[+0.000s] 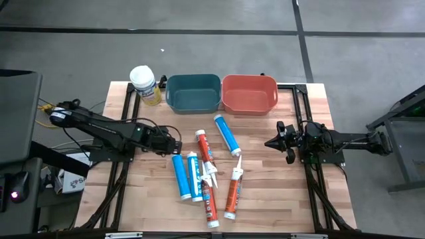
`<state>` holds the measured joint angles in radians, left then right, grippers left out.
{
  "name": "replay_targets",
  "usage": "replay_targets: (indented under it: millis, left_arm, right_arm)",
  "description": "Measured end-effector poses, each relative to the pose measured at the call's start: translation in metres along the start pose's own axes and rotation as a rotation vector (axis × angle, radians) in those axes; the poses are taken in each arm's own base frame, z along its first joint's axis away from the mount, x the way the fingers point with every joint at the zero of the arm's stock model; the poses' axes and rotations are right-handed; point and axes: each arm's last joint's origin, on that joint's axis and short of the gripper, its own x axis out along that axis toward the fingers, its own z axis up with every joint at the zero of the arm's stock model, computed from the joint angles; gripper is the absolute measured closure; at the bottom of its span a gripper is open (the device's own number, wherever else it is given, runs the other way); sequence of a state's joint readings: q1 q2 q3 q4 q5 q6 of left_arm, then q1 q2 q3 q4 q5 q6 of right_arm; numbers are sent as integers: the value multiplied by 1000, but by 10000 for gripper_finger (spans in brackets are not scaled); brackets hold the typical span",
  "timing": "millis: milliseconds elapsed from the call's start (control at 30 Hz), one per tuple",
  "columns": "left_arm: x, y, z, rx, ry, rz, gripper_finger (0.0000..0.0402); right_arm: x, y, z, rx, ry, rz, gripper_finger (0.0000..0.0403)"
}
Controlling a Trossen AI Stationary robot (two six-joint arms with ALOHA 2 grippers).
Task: Pick & place silicon tubes, Sealant and Lysol wipes
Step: Put the left blue sealant into the blue bin
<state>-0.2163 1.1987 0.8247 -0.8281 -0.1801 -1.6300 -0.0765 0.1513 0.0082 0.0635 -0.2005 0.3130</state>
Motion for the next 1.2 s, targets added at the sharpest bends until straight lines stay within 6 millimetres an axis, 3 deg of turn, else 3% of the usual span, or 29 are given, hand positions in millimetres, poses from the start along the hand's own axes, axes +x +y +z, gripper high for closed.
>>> replay_targets:
  millis: [233,500,800,1033,1200]
  left_arm:
    - [-4,-51,-6,-4,104,-30,401]
    - [5,-88,-11,-77,215,48,385]
    - [9,-96,-16,-186,209,79,303]
    - [9,-88,-27,-251,179,151,221]
    - [15,-85,-28,-314,179,228,187]
  right_arm:
    - [0,0,0,0,2,-1,391]
    - [0,0,0,1,6,-2,391]
    - [0,0,0,1,4,-2,391]
    - [0,0,0,1,5,-2,391]
    - [0,0,0,1,5,-2,391]
